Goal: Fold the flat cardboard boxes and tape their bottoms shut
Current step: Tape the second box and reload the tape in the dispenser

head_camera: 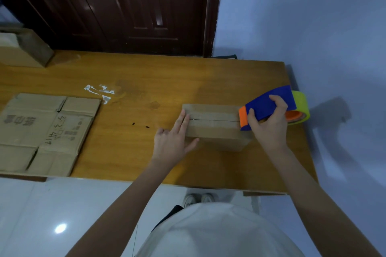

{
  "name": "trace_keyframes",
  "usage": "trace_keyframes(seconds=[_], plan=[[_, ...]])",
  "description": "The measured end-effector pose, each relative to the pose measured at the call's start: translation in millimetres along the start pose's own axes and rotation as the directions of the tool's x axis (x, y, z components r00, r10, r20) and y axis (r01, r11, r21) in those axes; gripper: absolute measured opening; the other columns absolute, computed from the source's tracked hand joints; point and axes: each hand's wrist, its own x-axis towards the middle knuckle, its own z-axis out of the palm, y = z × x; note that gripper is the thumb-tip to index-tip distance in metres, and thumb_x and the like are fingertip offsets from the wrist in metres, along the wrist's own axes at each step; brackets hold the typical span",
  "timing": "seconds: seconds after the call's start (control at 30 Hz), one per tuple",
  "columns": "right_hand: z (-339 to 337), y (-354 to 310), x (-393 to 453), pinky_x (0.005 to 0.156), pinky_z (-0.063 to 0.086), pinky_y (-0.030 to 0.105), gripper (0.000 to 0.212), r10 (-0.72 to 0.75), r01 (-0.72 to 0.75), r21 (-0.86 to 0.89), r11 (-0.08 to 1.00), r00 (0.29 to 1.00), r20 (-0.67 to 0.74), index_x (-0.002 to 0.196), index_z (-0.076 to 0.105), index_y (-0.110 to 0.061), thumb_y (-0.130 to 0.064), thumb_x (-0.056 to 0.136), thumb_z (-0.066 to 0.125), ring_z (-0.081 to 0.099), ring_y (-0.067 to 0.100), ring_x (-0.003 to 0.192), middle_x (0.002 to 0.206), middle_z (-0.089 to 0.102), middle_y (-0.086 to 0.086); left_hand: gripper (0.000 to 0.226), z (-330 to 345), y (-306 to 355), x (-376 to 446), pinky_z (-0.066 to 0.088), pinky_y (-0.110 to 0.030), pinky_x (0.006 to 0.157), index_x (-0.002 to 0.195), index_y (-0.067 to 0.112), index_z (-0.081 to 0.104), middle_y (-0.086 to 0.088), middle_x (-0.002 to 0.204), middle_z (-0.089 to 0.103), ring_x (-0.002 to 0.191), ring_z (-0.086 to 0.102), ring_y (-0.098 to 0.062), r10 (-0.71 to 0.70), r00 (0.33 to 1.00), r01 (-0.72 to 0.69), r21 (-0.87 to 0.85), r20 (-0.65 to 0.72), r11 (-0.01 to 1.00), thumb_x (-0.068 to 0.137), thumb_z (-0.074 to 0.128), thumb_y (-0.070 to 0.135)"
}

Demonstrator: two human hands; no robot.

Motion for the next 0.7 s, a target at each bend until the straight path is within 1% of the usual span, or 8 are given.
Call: trace_keyframes(seconds=[0.1,0.2,0.27,0.3,0.37,0.43,0.53,0.7], plan=[[1,1,2,0.063,0.052,0.041,0.053,0.007,-0.007,-0.004,1.0,1.0,0.004,0.124,0.043,0.008,-0.006,0.082,0.071,0.054,0.021,0.08,0.09,0.038,-0.018,0.081,-17,13,10,0.043,-0.039,0.088,0.139,0.011,0.046,-0.004,0.15,0.038,0.109,0.056,-0.028,-0.041,0.999,0.041,0.009,0.027,0.999,0.087,0.014,0.065],[2,2,1,0.063,0.054,0.042,0.052,0.026,-0.026,0.016,1.0,1.0,-0.007,0.124,0.043,0.007,-0.006,0.082,0.071,0.052,0.018,0.079,0.089,0.037,-0.021,0.08,-18,34,20,0.019,-0.039,0.117,0.148,0.007,0.02,-0.009,0.158,0.012,0.145,0.015,-0.025,0.044,0.999,-0.042,-0.052,0.03,0.998,0.091,0.011,0.062],[4,4,1,0.066,0.055,0.045,0.052,0.055,-0.055,0.021,0.998,0.998,-0.001,0.124,0.043,0.006,-0.008,0.082,0.071,0.052,0.017,0.081,0.089,0.039,-0.019,0.08,-9,44,23,-0.001,-0.034,0.119,0.15,0.009,0.003,-0.008,0.159,0.002,0.146,-0.005,-0.019,0.076,0.994,-0.068,-0.094,0.083,0.993,0.092,0.01,0.064],[5,6,1,0.066,0.055,0.045,0.053,0.071,-0.071,0.028,0.997,0.997,0.005,0.125,0.042,0.005,-0.009,0.082,0.071,0.054,0.018,0.082,0.091,0.042,-0.015,0.081,-5,46,22,-0.004,-0.033,0.118,0.15,0.008,0.003,-0.008,0.158,0.003,0.145,-0.007,-0.018,0.073,0.992,-0.063,-0.091,0.107,0.994,0.092,0.009,0.065],[5,9,1,0.068,0.056,0.046,0.056,0.1,-0.101,0.054,0.993,0.995,0.013,0.127,0.04,0.0,-0.012,0.082,0.071,0.058,0.023,0.088,0.102,0.047,-0.003,0.083,1,44,21,-0.001,-0.034,0.118,0.149,0.006,0.013,-0.01,0.157,0.011,0.144,-0.002,-0.018,0.064,0.99,-0.058,-0.054,0.125,0.997,0.091,0.005,0.065],[8,8,0,0.069,0.057,0.044,0.057,0.133,-0.134,0.078,0.988,0.991,0.013,0.128,0.038,-0.003,-0.013,0.083,0.071,0.06,0.021,0.088,0.106,0.047,-0.003,0.083,1,38,20,0.004,-0.035,0.118,0.148,0.005,0.021,-0.01,0.155,0.017,0.144,0.006,-0.018,0.061,0.99,-0.056,-0.041,0.127,0.998,0.092,0.005,0.065],[21,-2,-4,0.068,0.056,0.039,0.056,0.129,-0.128,0.099,0.987,0.992,-0.003,0.126,0.04,0.0,-0.012,0.082,0.072,0.056,0.014,0.084,0.099,0.042,-0.016,0.083,1,20,18,0.002,-0.033,0.117,0.149,0.007,0.018,-0.008,0.156,0.014,0.144,0.004,-0.017,0.053,0.99,-0.05,-0.022,0.127,0.998,0.091,0.005,0.066],[45,-18,-9,0.062,0.056,0.041,0.052,0.07,-0.068,0.113,0.991,0.997,-0.012,0.123,0.042,0.001,-0.014,0.082,0.071,0.06,0.021,0.078,0.099,0.048,-0.001,0.085,-6,-5,15,0.0,-0.034,0.119,0.15,0.007,0.013,-0.008,0.158,0.008,0.146,0.0,-0.017,-0.01,0.99,0.011,-0.003,0.137,1.0,0.088,0.003,0.064]])
